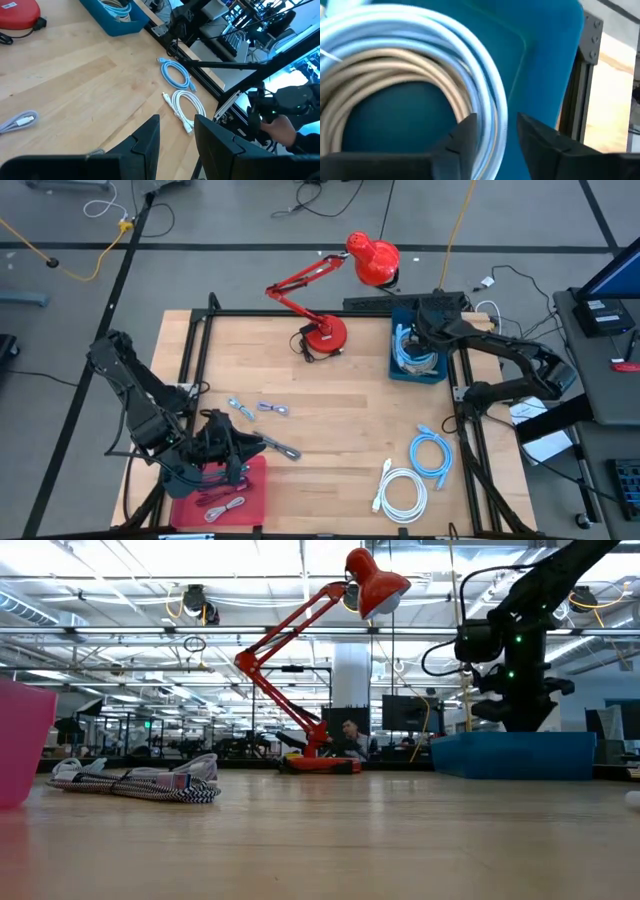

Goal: Sort cables
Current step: Put the left blue usb cable into the blue bin, then put the right gray charger cable into the pink bin

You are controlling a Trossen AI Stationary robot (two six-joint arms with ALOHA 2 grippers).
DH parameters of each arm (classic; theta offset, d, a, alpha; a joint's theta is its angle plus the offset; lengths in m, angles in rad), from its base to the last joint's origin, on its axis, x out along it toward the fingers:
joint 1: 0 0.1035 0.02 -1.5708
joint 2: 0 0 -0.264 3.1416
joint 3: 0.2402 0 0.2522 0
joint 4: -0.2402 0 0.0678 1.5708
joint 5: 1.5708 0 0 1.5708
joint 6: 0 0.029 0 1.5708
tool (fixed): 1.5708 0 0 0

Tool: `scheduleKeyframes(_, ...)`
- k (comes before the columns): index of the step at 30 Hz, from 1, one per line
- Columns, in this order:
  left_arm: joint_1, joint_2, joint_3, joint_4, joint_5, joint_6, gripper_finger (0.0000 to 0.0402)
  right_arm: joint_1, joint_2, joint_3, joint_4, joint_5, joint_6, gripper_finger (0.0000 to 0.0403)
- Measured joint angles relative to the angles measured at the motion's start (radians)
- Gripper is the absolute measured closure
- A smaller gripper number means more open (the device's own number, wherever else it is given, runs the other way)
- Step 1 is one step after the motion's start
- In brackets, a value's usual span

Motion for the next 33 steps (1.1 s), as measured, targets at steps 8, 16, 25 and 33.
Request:
scheduleKeyframes(8, 0.000, 0.000, 0.000, 0.000, 0.000, 0.009, 0.0280, 0.002, -0.149, 0.002, 0.126, -0.038, 0.005, 0.0222)
scheduleKeyframes(16, 0.006, 0.000, 0.000, 0.000, -0.001, 0.050, 0.0280, 0.002, -0.397, 0.005, 0.391, -0.455, 0.019, 0.0218)
scheduleKeyframes(25, 0.039, 0.000, 0.000, -0.002, 0.004, 0.125, 0.0280, 0.330, -0.649, 0.005, 0.275, -1.126, 0.366, 0.0222)
scheduleKeyframes(33, 0.080, 0.000, 0.000, -0.003, 0.076, 0.166, 0.0280, 0.858, -0.793, 0.005, 0.439, -0.839, 0.635, 0.0226)
